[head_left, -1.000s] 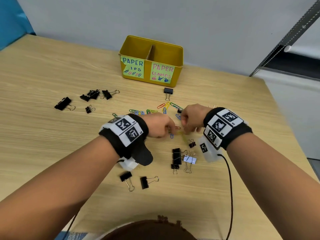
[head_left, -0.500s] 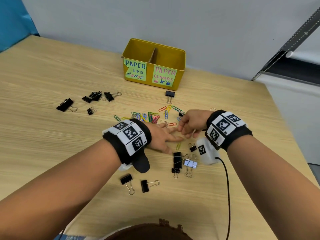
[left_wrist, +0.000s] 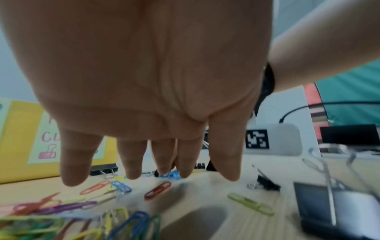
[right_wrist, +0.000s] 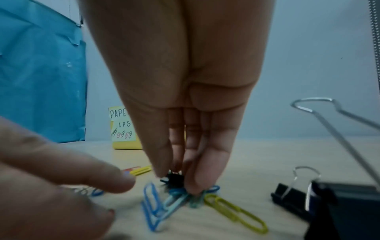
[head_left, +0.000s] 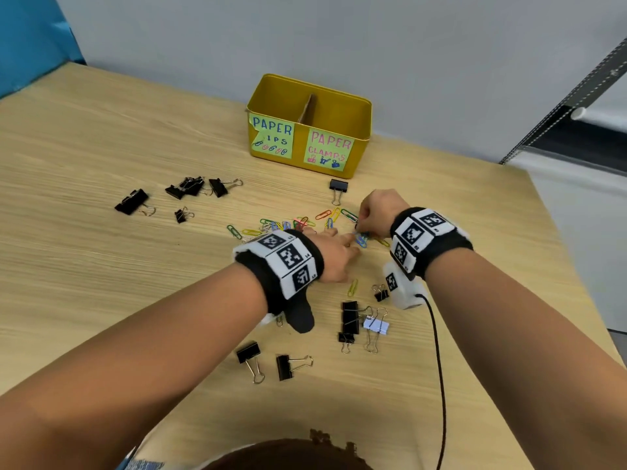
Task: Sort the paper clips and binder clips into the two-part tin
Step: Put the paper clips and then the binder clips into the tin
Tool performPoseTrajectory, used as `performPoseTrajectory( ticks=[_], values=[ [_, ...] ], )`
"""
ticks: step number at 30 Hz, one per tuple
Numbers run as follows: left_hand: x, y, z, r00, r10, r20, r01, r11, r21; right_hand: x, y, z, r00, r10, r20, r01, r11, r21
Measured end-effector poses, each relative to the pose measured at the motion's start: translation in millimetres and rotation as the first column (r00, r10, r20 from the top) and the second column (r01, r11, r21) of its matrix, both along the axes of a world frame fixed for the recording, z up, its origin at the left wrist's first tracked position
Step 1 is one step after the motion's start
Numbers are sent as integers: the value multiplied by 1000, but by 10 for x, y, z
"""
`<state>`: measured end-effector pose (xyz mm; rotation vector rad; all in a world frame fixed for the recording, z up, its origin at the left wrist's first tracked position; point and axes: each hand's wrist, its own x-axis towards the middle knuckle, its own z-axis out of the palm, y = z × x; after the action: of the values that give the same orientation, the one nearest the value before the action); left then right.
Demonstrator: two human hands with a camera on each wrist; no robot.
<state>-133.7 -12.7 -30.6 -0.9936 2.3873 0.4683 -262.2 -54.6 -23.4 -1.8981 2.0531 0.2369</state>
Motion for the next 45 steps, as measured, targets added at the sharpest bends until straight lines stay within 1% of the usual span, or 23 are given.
performPoseTrajectory(
  ticks=[4,6,9,11,13,15,16,19,20,21,23,24,26,28,30,31,33,35,37,38,40,42,45],
  values=[
    [-67,-51,-88,999,37,1,-37,999,7,-120,-85,123,998,-65,-20,64,997,-39],
    [-80,-51,-116,1000,26,-4,-26,1000,-3,-208,-135,145,991,-105,-82,100,993,-64],
    [-70,-58,-98,1000,7,16,-7,1000,-29,-284,-111,99,963,-131,-237,115,990,-80],
    [-26,-77,-40,1000,15,-10,-16,999,-49,-302,-93,50,949,-143,-282,116,987,-111],
    [54,-128,17,992,80,-93,-88,992,-87,-256,-90,29,964,-132,-229,106,987,-125],
    [149,-214,27,970,174,-171,-191,978,-88,-164,-76,7,985,-120,-122,118,993,-23],
    [190,-258,20,963,205,-176,-221,973,-71,-102,-50,6,988,-119,-102,125,991,50],
    [285,-339,-7,980,184,-72,-184,983,-2,85,22,-33,988,-51,-143,76,982,175],
    [316,-349,-12,985,167,-43,-167,986,15,135,17,-71,993,-56,-104,74,979,188],
    [346,-349,-14,985,165,-39,-164,986,33,176,9,-111,996,-92,-3,91,976,198],
    [426,-337,11,973,206,-99,-202,978,55,264,-24,-130,963,-175,203,139,974,179],
    [476,-331,27,960,239,-146,-233,971,52,292,-58,-121,948,-202,244,173,976,135],
    [591,-338,45,925,312,-216,-313,949,32,310,-121,-94,948,-223,227,219,975,40],
    [706,-358,41,901,387,-197,-394,919,6,326,-125,-70,979,-172,109,171,985,17],
    [778,-356,21,889,444,-109,-449,893,-25,369,-84,-79,998,-66,17,65,996,53],
    [787,-343,12,886,460,-62,-463,885,-41,407,-51,-85,1000,-8,15,7,998,70],
    [775,-301,-8,882,471,-21,-472,881,-38,491,2,-97,992,87,90,-96,990,105],
    [791,-258,-14,882,469,-57,-469,883,3,517,12,-97,978,109,177,-133,983,128],
    [885,-253,8,857,503,-108,-503,864,32,489,-6,-70,971,91,220,-113,989,90],
    [942,-254,17,842,529,-110,-529,848,25,467,-10,-66,975,96,200,-112,991,71],
    [1028,-238,28,822,563,-81,-566,824,-15,475,11,-91,987,131,94,-139,987,85],
    [1016,-208,22,841,538,-56,-540,841,-28,576,70,-122,983,183,34,-185,975,123],
    [982,-162,57,876,468,-117,-466,883,53,725,134,-102,951,301,75,-309,937,164]
  ],
)
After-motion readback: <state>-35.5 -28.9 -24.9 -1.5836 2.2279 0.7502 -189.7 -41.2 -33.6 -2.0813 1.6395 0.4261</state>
